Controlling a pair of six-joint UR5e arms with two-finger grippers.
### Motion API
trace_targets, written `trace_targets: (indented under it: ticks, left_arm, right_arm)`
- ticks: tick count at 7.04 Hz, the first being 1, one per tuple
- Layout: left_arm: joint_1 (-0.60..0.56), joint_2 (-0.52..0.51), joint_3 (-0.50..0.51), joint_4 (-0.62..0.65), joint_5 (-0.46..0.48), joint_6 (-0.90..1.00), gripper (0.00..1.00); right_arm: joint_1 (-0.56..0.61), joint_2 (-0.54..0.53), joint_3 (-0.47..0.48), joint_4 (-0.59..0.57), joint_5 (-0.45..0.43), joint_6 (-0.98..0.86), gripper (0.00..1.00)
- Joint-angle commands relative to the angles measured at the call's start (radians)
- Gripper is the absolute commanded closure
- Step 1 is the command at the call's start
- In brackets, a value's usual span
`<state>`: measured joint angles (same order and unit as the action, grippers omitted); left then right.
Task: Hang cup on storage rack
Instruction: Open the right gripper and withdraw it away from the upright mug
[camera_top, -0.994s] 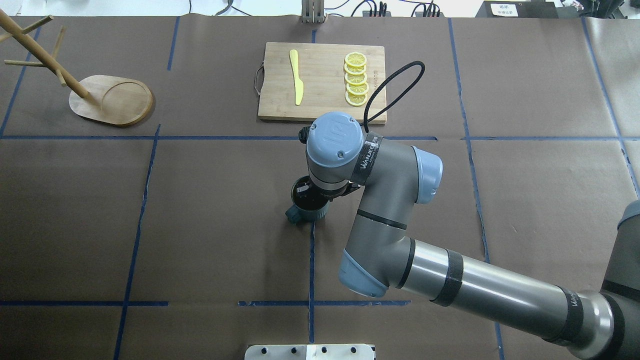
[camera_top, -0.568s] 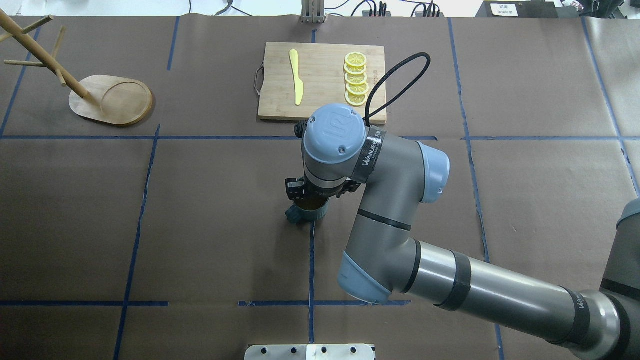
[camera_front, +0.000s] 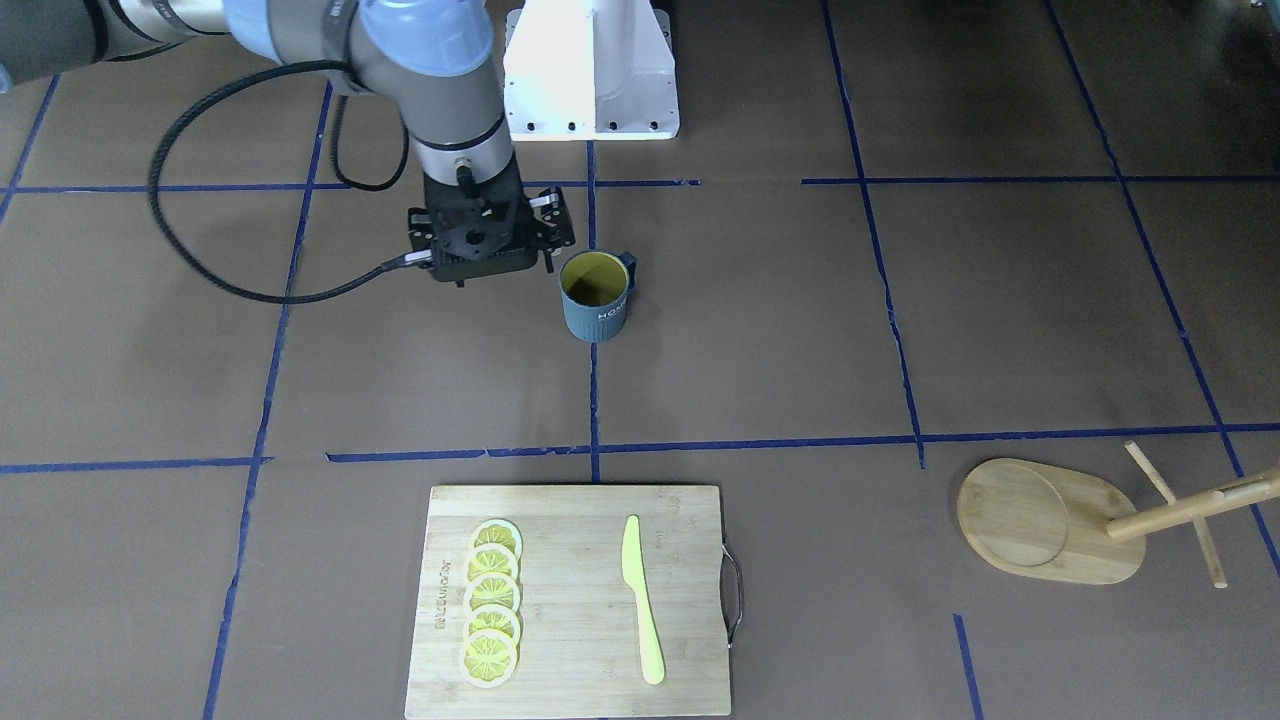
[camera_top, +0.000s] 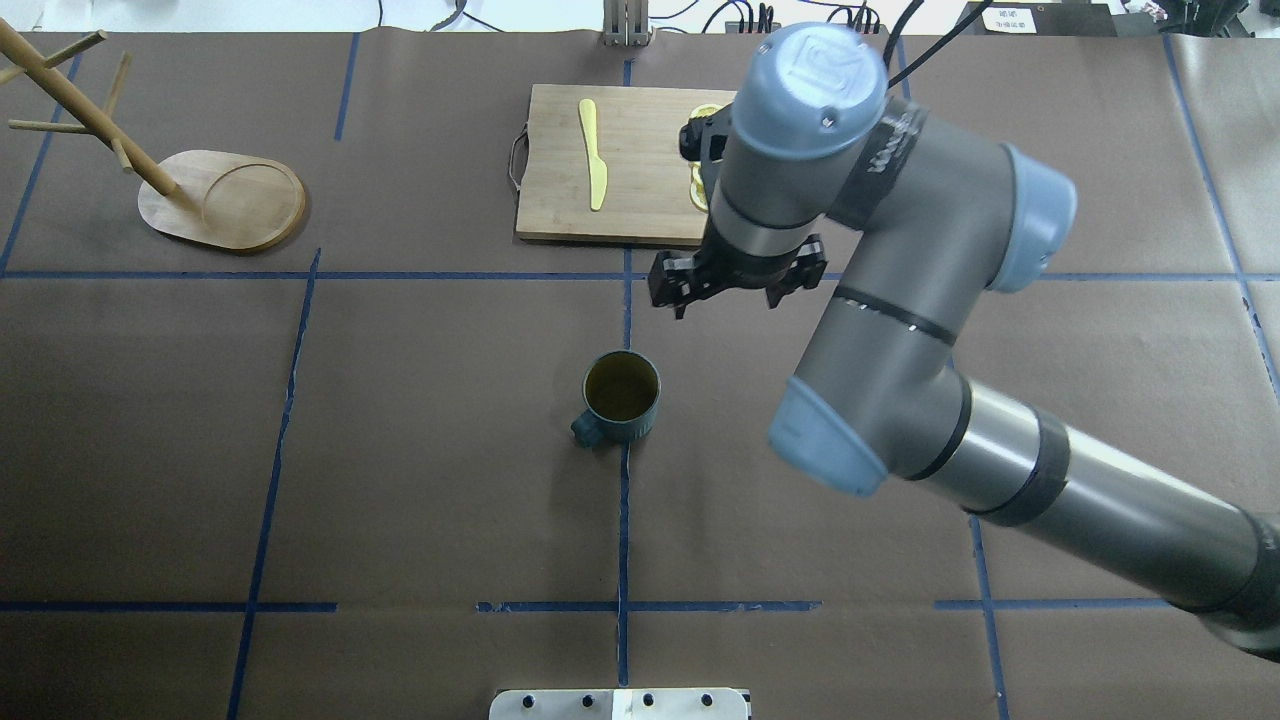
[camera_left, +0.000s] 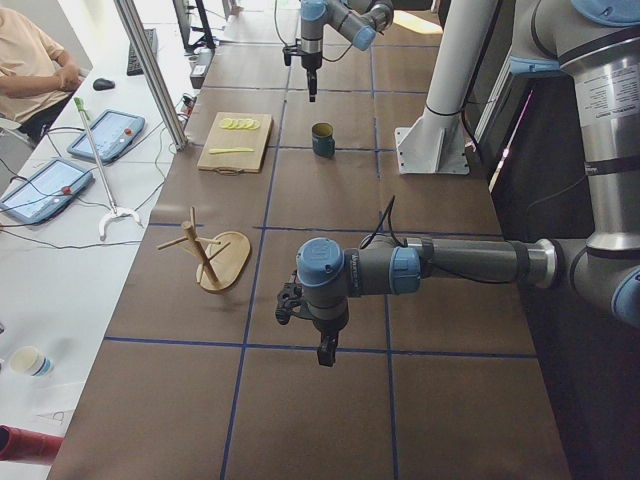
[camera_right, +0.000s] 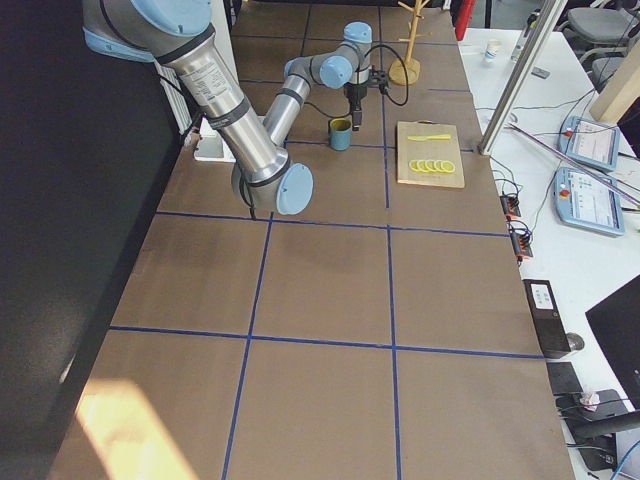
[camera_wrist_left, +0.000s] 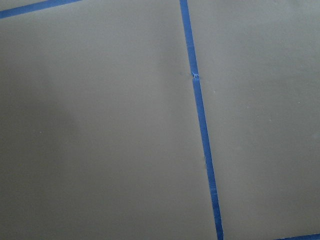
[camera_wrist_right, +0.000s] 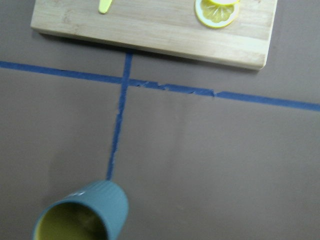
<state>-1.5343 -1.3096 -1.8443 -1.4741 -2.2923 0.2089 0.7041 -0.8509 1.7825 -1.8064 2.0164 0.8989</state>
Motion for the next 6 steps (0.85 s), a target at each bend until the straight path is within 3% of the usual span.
trace_targets:
  ticks: [1,3,5,6]
  left_arm:
    - [0.000,0.001,-0.006,0.000,0.001,0.004,0.00]
    - [-0.001,0.000,-0.004,0.000,0.001,0.000,0.00]
    - [-0.003,0.003,-0.003,0.002,-0.004,-0.008,0.00]
    - [-0.003,-0.003,-0.003,0.000,-0.030,-0.008,0.00]
  right_arm:
    - [0.202,-0.167,-0.002,0.001,0.097,-0.368,0.00]
    - [0.408,-0.375,-0.005,0.002,0.187,-0.765,0.00]
    - [0.564,-0.573,0.001,0.034,0.226,-1.008,0.00]
    - [0.643,-0.690,-0.018,0.161,0.229,-1.063,0.00]
